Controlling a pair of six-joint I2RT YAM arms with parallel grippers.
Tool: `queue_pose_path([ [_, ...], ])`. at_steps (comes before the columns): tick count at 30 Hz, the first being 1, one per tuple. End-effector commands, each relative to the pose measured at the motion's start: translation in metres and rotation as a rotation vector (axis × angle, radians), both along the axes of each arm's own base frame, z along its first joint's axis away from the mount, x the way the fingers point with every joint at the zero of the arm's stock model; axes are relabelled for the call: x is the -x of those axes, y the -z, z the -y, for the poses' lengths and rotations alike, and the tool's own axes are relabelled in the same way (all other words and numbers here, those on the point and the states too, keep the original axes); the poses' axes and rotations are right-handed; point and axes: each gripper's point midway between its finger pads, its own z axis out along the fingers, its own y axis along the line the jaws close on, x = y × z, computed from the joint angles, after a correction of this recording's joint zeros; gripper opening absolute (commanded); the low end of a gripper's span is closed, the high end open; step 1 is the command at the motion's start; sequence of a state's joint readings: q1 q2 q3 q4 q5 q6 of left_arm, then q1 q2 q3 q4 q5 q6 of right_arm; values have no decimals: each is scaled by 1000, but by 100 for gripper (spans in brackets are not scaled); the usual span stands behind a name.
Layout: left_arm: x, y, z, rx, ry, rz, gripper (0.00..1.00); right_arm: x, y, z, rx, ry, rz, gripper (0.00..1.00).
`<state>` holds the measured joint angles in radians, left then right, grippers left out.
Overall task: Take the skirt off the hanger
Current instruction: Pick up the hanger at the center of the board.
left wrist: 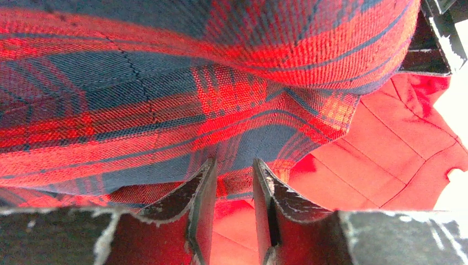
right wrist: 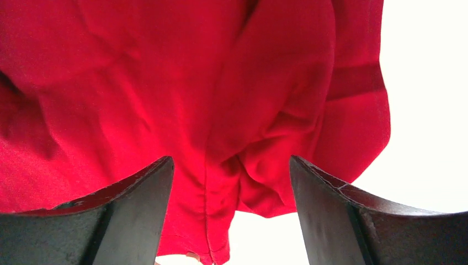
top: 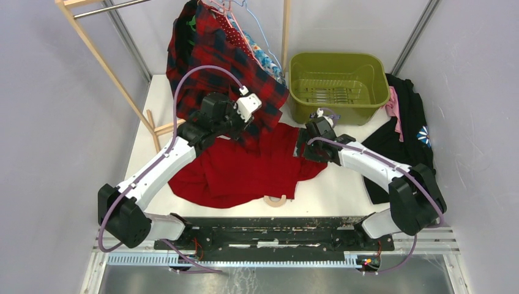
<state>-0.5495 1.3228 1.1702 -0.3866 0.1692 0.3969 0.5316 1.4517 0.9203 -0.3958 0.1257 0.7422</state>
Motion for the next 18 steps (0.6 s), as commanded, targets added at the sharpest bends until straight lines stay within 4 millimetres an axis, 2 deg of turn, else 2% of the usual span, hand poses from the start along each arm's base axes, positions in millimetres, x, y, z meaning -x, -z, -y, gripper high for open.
queue_pose_path([
  [1,0,-6,12,75,15,-7,37,8,9,-8,-75,70,-29,82],
  [5,5,-1,11,88,11,-25,37,20,17,-1,-77,108,-46,84],
  [8,9,1,12,99,18,-39,37,15,22,-6,-81,96,-49,85],
  [15,16,-11,7,133,4,-12,37,-24,33,-30,-104,90,-12,85],
  [18,20,-13,2,126,0,0,37,-33,44,-37,-101,83,-19,85],
])
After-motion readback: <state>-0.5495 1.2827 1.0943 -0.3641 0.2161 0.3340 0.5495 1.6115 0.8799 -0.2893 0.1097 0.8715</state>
